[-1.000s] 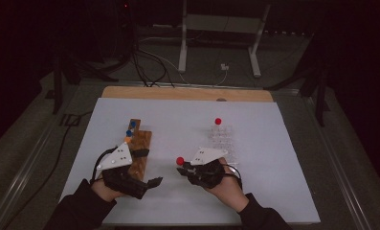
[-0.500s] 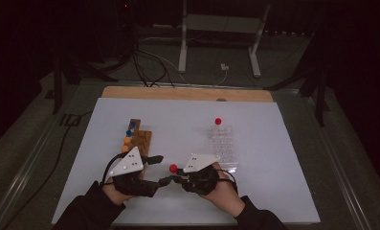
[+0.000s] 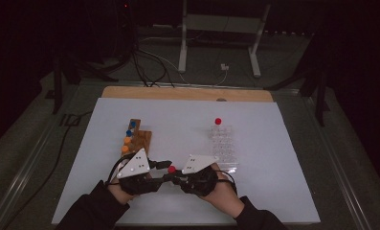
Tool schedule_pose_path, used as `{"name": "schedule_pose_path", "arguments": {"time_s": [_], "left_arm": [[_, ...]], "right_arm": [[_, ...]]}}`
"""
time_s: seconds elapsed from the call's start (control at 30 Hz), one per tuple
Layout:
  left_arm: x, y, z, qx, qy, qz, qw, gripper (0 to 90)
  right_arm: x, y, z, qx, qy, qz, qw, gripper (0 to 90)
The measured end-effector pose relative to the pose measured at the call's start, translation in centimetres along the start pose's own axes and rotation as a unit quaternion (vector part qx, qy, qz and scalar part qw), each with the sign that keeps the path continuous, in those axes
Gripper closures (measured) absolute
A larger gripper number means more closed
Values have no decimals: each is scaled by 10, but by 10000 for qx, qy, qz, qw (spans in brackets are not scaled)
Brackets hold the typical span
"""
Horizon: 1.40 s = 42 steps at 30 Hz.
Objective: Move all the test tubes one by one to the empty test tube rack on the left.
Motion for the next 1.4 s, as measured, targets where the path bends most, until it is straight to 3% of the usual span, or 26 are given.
{"name": "schedule_pose_path", "arguments": {"time_s": [0.13,0.43,0.63,0.73,0.93,1.13,1.33,1.4], "left_arm": [[0,1,-1,-49,21,8,10000,689],[-1,1,-1,-103,58,36,9999,716],[3,-3,1,-76,29,-9,10000,719],[6,-7,5,15,25,-42,10000,719],[15,-23,18,283,0,-182,9994,719],[19,-41,33,579,-44,-222,9981,719],[19,-63,50,896,-149,-237,9956,719],[20,-70,53,980,-148,-266,9947,719]], "right_arm": [[0,1,1,2,-12,13,10000,744],[0,1,2,40,-15,22,10000,744],[3,-1,2,102,54,-139,9998,718],[5,-4,0,89,90,-205,9997,588],[12,-14,-11,-254,132,-405,9988,387],[16,-22,-19,-425,303,-561,9971,190],[18,-26,-24,-424,470,-658,9958,8],[18,-27,-23,-347,502,-700,9957,0]]}}
Point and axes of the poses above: each handheld gripper's, and its own axes: y roughly forward along the jaws, x roughly out of its top, z roughly to its left, the point moved 10 cm from there along y, roughly forward along the jaws, and after that the axes turned 1 degree about -y, right-handed, at the moved point
